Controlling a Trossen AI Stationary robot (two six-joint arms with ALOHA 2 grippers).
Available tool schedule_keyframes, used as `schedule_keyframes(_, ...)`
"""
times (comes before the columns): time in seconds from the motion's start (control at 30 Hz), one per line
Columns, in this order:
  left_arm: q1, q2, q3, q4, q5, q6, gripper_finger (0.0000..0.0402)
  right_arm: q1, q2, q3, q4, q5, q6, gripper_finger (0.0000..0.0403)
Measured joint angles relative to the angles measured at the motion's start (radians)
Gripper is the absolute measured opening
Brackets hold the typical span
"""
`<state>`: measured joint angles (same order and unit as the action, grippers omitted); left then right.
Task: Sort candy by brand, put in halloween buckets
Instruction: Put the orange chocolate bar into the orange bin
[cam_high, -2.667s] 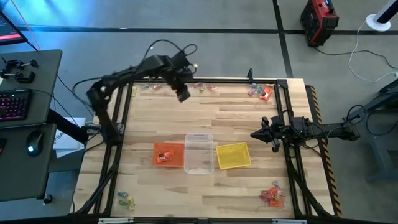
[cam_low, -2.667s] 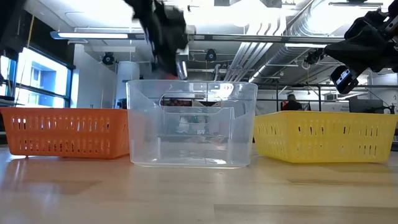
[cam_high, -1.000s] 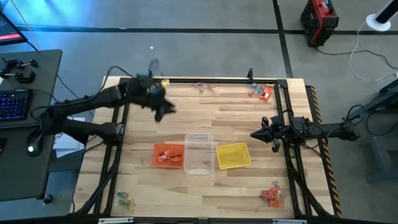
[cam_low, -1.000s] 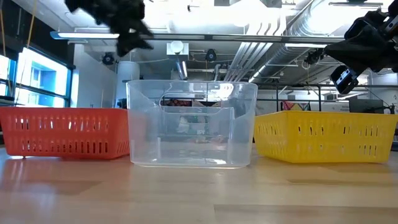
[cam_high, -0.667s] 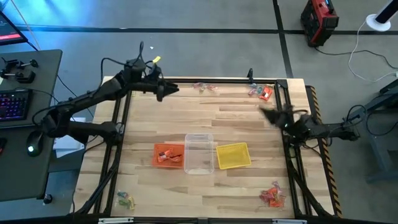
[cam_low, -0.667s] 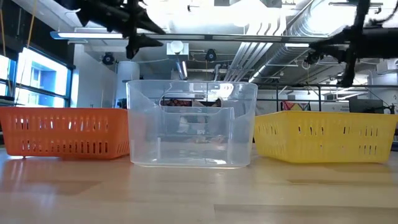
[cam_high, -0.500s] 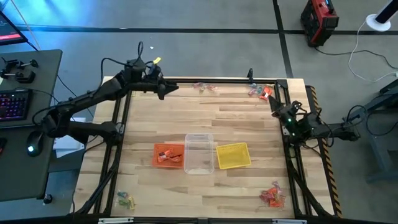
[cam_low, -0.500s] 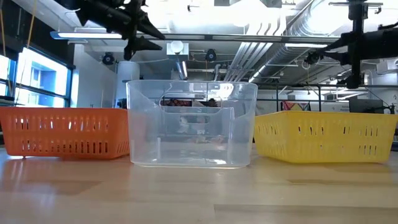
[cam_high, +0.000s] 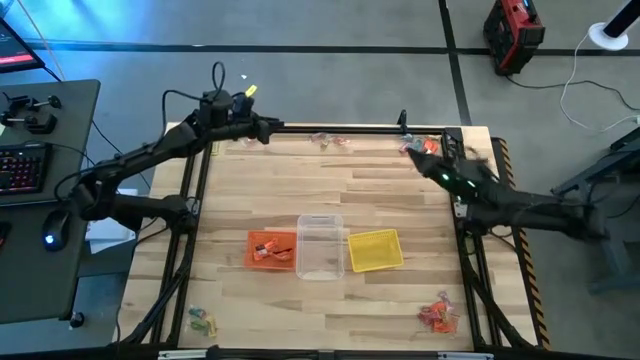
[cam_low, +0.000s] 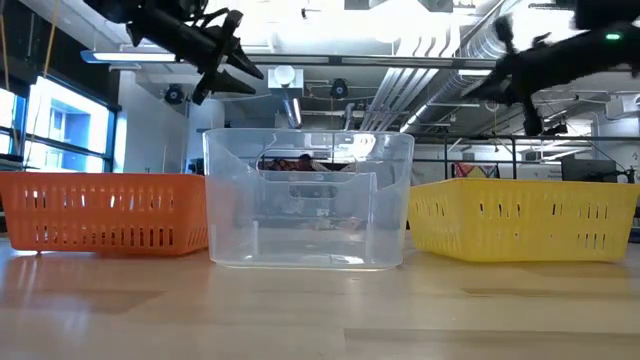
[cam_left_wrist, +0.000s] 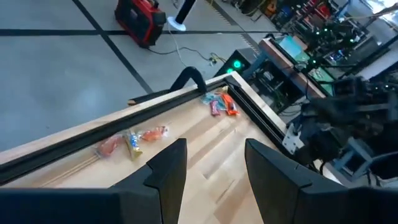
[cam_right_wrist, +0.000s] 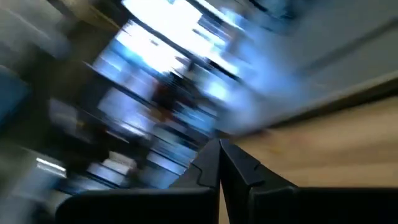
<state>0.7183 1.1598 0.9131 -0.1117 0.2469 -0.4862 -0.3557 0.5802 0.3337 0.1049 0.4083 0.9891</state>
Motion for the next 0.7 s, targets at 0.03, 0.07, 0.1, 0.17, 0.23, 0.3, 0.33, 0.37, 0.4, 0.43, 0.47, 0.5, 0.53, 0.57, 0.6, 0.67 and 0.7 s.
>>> schedule_keyframes(0.03,0.006,0.005,0.000,0.002,0.011,0.001,0.0154,-0.045,0.057,0.053,-0.096,-0.031,-0.001,0.0000)
schedule_keyframes(0.07,0.011,0.008,0.000,0.001,0.021,0.001,0.0154,-0.086,0.110,0.103,-0.189,-0.048,-0.004,0.0000)
schedule_keyframes(0.1,0.017,0.010,0.000,-0.007,0.033,0.005,0.0154,-0.125,0.162,0.155,-0.273,-0.051,-0.021,0.0000)
schedule_keyframes(0.17,0.027,0.010,0.000,-0.036,0.057,0.034,0.0154,-0.193,0.250,0.253,-0.420,-0.046,-0.118,0.0000)
schedule_keyframes(0.23,0.030,0.010,0.000,-0.068,0.072,0.069,0.0154,-0.246,0.329,0.333,-0.518,0.008,-0.233,0.0000)
schedule_keyframes(0.3,0.030,0.010,0.000,-0.110,0.074,0.102,0.0154,-0.290,0.400,0.397,-0.589,0.016,-0.279,0.0000)
schedule_keyframes(0.33,0.030,0.010,0.000,-0.130,0.075,0.120,0.0154,-0.317,0.433,0.424,-0.611,0.006,-0.309,0.0000)
schedule_keyframes(0.37,0.030,0.010,0.000,-0.149,0.075,0.135,0.0154,-0.344,0.468,0.449,-0.632,-0.015,-0.340,0.0000)
schedule_keyframes(0.4,0.029,0.010,0.000,-0.167,0.076,0.150,0.0154,-0.371,0.504,0.470,-0.660,-0.035,-0.355,0.0001)
schedule_keyframes(0.43,0.029,0.010,0.000,-0.182,0.076,0.160,0.0154,-0.395,0.542,0.487,-0.699,-0.048,-0.351,0.0004)
schedule_keyframes(0.47,0.029,0.010,0.000,-0.194,0.076,0.169,0.0154,-0.416,0.578,0.500,-0.741,-0.051,-0.334,0.0009)
schedule_keyframes(0.5,0.029,0.010,0.000,-0.202,0.076,0.178,0.0154,-0.435,0.614,0.509,-0.776,-0.050,-0.321,0.0016)
schedule_keyframes(0.53,0.029,0.010,0.000,-0.205,0.076,0.183,0.0154,-0.453,0.645,0.517,-0.804,-0.050,-0.306,0.0027)
schedule_keyframes(0.57,0.029,0.010,0.000,-0.206,0.076,0.186,0.0154,-0.470,0.674,0.521,-0.829,-0.051,-0.284,0.0039)
schedule_keyframes(0.6,0.029,0.010,0.000,-0.206,0.076,0.192,0.0154,-0.484,0.703,0.523,-0.853,-0.051,-0.264,0.0055)
schedule_keyframes(0.67,0.029,0.010,0.000,-0.206,0.076,0.213,0.0154,-0.505,0.760,0.523,-0.896,-0.050,-0.240,0.0092)
schedule_keyframes(0.7,0.029,0.010,0.000,-0.206,0.076,0.221,0.0154,-0.515,0.786,0.523,-0.906,-0.050,-0.233,0.0112)
